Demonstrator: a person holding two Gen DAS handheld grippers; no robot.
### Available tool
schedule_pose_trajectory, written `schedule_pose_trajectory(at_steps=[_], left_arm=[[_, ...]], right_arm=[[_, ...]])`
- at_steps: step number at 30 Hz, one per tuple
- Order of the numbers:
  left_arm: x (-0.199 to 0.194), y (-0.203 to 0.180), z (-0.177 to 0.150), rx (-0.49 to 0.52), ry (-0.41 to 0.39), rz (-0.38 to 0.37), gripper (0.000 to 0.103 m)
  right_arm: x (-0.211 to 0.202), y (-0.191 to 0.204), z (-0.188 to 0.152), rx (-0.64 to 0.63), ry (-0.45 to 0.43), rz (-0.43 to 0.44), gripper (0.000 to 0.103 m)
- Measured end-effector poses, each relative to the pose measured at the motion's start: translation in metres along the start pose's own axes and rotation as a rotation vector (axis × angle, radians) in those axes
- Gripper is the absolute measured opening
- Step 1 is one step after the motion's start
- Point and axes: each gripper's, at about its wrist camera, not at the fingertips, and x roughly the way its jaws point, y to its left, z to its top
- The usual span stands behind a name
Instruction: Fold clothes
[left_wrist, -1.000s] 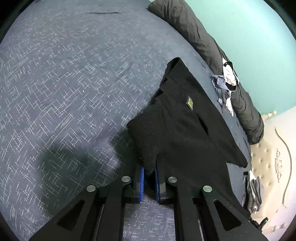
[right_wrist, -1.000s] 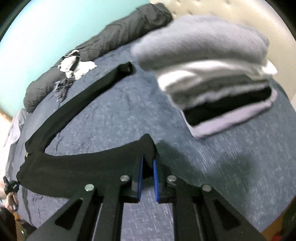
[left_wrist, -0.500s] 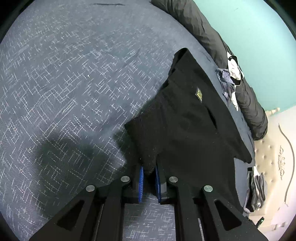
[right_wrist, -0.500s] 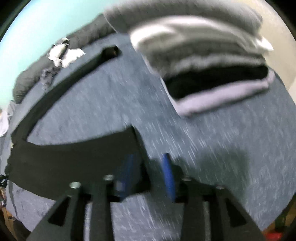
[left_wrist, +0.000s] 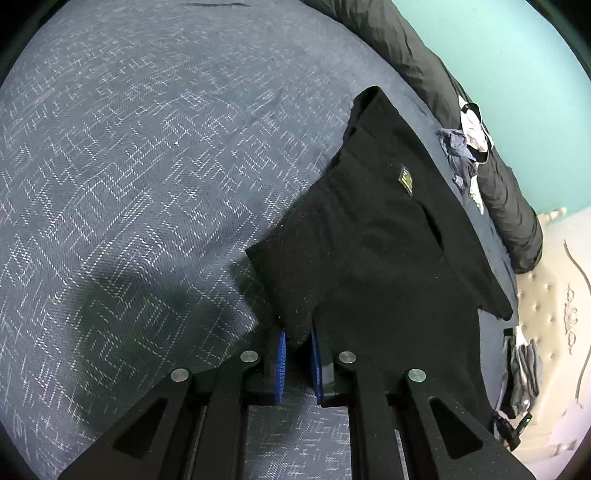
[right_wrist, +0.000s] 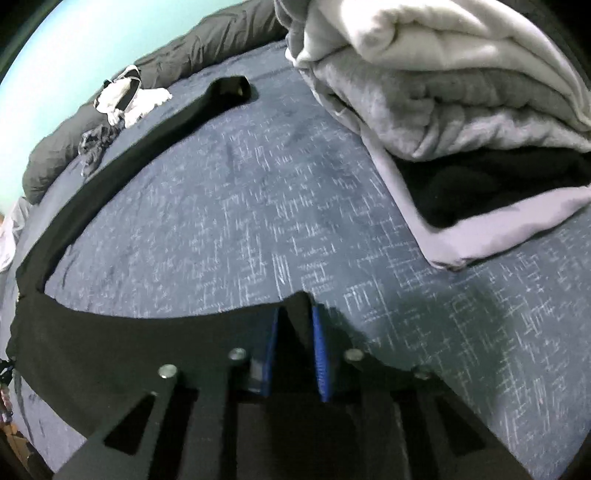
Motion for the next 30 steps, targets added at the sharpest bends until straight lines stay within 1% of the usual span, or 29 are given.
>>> schedule_pose_trajectory(at_steps=[3, 9, 10, 14, 15, 16, 17, 18, 19, 20, 22, 24, 25, 26, 27, 28, 29, 30], left_arm=[[0.001, 0.001, 0.000, 0.000, -0.002, 0.006, 0.013], [0.001, 0.001, -0.003, -0.001, -0.014, 0.023, 0.013], [0.002, 0.001, -0.003, -0.002, -0.014, 0.024, 0.013], [-0.002, 0.001, -0.003, -0.011, -0.020, 0.028, 0.014], [-0.004, 0.001, -0.003, -0.014, -0.022, 0.028, 0.019], [-0.006, 0.001, -0.002, -0.017, -0.025, 0.028, 0.023], [-0.007, 0.001, -0.002, -0.020, -0.027, 0.029, 0.033], [-0.013, 0.000, -0.003, -0.026, -0.033, 0.023, 0.039], [-0.018, 0.000, -0.003, -0.032, -0.039, 0.017, 0.040], [-0.027, -0.003, -0.003, -0.031, -0.059, 0.024, 0.040], [-0.045, -0.008, -0.004, -0.025, -0.104, 0.041, 0.040], [-0.062, -0.016, -0.003, 0.003, -0.151, 0.049, 0.040], [-0.071, -0.025, -0.003, 0.027, -0.178, 0.055, 0.040], [-0.075, -0.032, -0.003, 0.047, -0.186, 0.044, 0.040], [-0.076, -0.040, -0.003, 0.068, -0.184, 0.031, 0.040], [-0.075, -0.054, -0.004, 0.097, -0.177, 0.018, 0.040], [-0.072, -0.065, -0.006, 0.120, -0.167, 0.000, 0.040], [-0.068, -0.075, -0.008, 0.142, -0.157, -0.018, 0.040]], right_arm=[[-0.006, 0.005, 0.002, -0.028, -0.051, -0.028, 0.007], [-0.002, 0.008, 0.015, -0.024, -0.107, -0.125, 0.006], [0.001, 0.008, 0.016, -0.020, -0.106, -0.140, 0.006], [0.019, 0.015, 0.019, -0.049, -0.058, -0.212, 0.007], [0.018, 0.017, 0.019, -0.063, -0.058, -0.238, 0.008], [0.016, 0.018, 0.019, -0.075, -0.064, -0.274, 0.014], [0.013, 0.019, 0.019, -0.086, -0.070, -0.311, 0.014], [0.011, 0.021, 0.020, -0.097, -0.075, -0.348, 0.017], [0.006, 0.022, 0.020, -0.105, -0.085, -0.382, 0.018], [-0.002, 0.022, 0.021, -0.105, -0.099, -0.385, 0.018], [-0.016, 0.026, 0.024, -0.121, -0.127, -0.339, 0.018], [-0.029, 0.037, 0.027, -0.167, -0.152, -0.322, 0.018], [-0.034, 0.044, 0.030, -0.185, -0.159, -0.297, 0.018], [-0.038, 0.050, 0.032, -0.194, -0.164, -0.266, 0.019], [-0.040, 0.057, 0.036, -0.199, -0.166, -0.235, 0.022], [-0.040, 0.065, 0.040, -0.199, -0.167, -0.204, 0.031], [-0.040, 0.073, 0.044, -0.200, -0.168, -0.172, 0.037], [-0.040, 0.080, 0.049, -0.200, -0.168, -0.140, 0.045]])
